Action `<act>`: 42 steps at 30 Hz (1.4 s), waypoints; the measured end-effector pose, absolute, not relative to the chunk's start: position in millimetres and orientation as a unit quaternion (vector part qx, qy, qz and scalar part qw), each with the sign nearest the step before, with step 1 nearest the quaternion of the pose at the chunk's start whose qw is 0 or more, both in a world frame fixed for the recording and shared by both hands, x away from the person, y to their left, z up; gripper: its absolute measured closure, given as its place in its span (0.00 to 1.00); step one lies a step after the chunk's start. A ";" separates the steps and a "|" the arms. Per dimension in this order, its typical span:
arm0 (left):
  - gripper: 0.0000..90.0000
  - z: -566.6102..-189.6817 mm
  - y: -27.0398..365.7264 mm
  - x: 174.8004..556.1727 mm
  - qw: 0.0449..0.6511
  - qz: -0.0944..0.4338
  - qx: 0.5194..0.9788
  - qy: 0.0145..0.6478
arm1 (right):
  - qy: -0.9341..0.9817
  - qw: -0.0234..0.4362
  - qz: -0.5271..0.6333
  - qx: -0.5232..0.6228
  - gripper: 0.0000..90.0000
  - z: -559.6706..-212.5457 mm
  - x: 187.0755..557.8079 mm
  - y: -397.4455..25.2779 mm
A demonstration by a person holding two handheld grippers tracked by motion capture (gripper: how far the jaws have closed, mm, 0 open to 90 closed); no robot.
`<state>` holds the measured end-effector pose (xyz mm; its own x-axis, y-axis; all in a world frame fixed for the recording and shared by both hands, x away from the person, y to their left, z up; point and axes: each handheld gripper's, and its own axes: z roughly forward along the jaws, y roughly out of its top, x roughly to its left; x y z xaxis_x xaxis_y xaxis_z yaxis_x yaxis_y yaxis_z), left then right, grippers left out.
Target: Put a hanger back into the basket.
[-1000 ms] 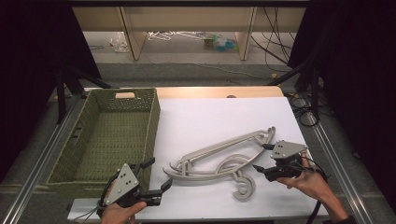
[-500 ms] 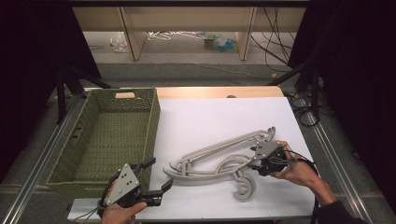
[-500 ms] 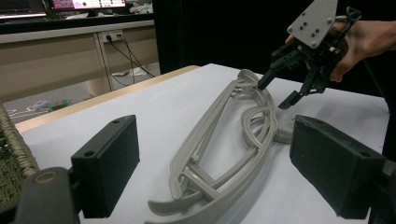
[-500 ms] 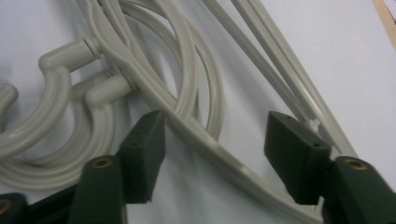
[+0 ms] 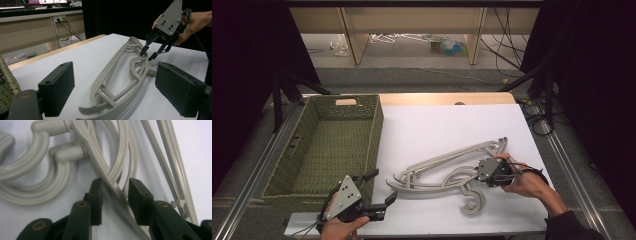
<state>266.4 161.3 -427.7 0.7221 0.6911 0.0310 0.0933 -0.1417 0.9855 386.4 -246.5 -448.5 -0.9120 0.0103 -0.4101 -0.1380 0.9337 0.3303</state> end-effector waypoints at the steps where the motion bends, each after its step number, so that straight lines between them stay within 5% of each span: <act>1: 0.17 -428.0 161.3 266.5 0.594 0.251 0.713 0.275 | 0.961 0.213 0.175 -0.037 0.76 -448.6 385.0 -246.2; 21: 0.18 -427.7 146.5 264.9 0.582 0.265 0.724 0.259 | 0.960 0.195 0.169 -0.106 0.85 -428.9 372.3 -241.1; 35: 0.26 -449.8 70.3 293.0 0.475 0.261 0.818 0.195 | 0.959 0.196 0.173 -0.113 0.87 -419.0 369.9 -244.1; 42: 0.39 -463.0 42.9 311.1 0.428 0.263 0.854 0.137 | 0.959 0.192 0.176 -0.112 0.88 -413.2 367.2 -244.7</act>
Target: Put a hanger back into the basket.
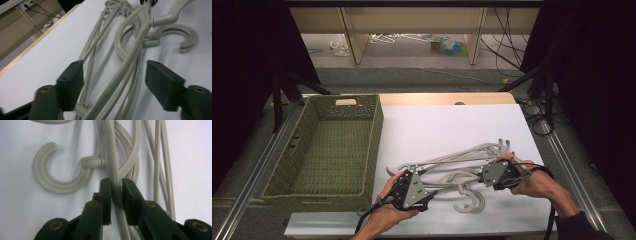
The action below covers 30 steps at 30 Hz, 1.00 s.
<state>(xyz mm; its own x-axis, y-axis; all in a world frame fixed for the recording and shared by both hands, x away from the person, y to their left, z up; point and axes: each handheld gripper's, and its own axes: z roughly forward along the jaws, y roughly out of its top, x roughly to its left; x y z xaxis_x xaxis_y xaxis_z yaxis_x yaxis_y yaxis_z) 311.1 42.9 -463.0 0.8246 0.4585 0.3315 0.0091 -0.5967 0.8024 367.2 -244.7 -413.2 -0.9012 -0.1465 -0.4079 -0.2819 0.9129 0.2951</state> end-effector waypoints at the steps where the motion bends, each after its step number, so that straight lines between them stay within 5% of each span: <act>1: 0.39 -464.7 38.9 312.2 0.429 0.261 0.854 0.135 | 0.960 0.189 0.174 -0.108 0.88 -412.1 366.4 -245.1; 16: 0.73 -469.6 17.9 324.8 0.372 0.286 0.882 0.043 | 0.962 0.188 0.169 -0.100 0.88 -411.4 363.3 -245.7; 25: 0.81 -451.0 20.3 325.8 0.347 0.308 0.886 -0.007 | 0.957 0.190 0.189 -0.109 0.89 -408.2 364.7 -246.7; 30: 0.86 -437.5 17.5 323.5 0.357 0.298 0.885 -0.015 | 0.953 0.215 0.196 -0.082 0.75 -401.8 368.5 -250.2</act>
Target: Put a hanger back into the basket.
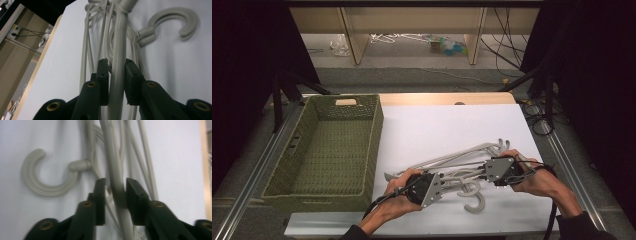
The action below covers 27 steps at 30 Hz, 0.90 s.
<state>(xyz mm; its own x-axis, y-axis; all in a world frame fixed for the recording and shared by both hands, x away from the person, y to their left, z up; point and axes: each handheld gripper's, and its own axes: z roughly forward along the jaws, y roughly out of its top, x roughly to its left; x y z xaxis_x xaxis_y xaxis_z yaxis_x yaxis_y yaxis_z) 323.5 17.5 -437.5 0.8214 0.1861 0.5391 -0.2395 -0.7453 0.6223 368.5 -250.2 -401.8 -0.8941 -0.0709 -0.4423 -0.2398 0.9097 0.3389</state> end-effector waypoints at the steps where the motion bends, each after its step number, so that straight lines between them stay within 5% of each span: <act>1: 0.87 -433.6 17.5 322.8 0.353 0.305 0.885 -0.018 | 0.951 0.227 0.198 -0.074 0.70 -400.2 368.9 -250.6; 9: 0.88 -419.8 19.7 328.3 0.387 0.258 0.884 0.050 | 0.924 0.273 0.265 0.028 0.45 -384.5 375.8 -259.7; 18: 0.88 -396.8 39.4 344.8 0.435 0.186 0.865 0.168 | 0.903 0.271 0.321 0.089 0.38 -374.5 359.1 -273.2; 27: 0.88 -351.8 62.4 347.8 0.469 0.171 0.835 0.232 | 0.892 0.240 0.359 0.134 0.38 -392.2 342.0 -285.5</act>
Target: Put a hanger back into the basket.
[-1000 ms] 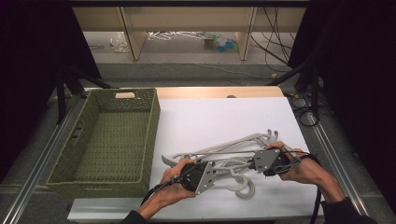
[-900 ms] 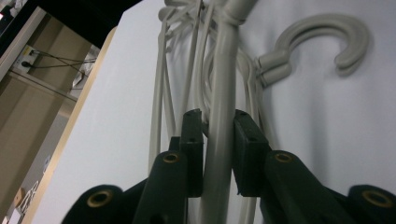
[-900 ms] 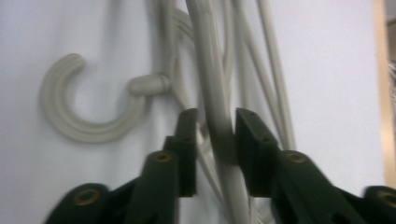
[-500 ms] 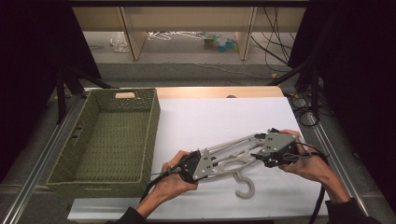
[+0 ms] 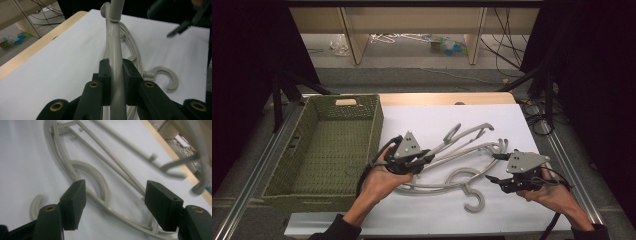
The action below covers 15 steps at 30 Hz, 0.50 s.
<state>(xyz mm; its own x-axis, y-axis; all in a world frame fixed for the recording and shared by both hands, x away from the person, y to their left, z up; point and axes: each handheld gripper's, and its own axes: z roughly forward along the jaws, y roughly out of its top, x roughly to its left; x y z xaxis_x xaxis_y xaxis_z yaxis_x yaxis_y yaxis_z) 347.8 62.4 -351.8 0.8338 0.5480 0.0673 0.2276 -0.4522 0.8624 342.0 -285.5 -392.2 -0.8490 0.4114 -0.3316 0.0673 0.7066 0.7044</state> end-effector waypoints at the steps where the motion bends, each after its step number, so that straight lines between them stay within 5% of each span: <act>1: 0.88 -343.2 68.1 347.2 0.476 0.172 0.828 0.240 | 0.893 0.237 0.358 0.133 0.38 -393.8 341.1 -285.4; 15: 0.88 -283.7 192.6 350.1 0.502 0.254 0.765 0.314 | 0.908 0.212 0.343 0.117 0.38 -410.3 334.8 -275.5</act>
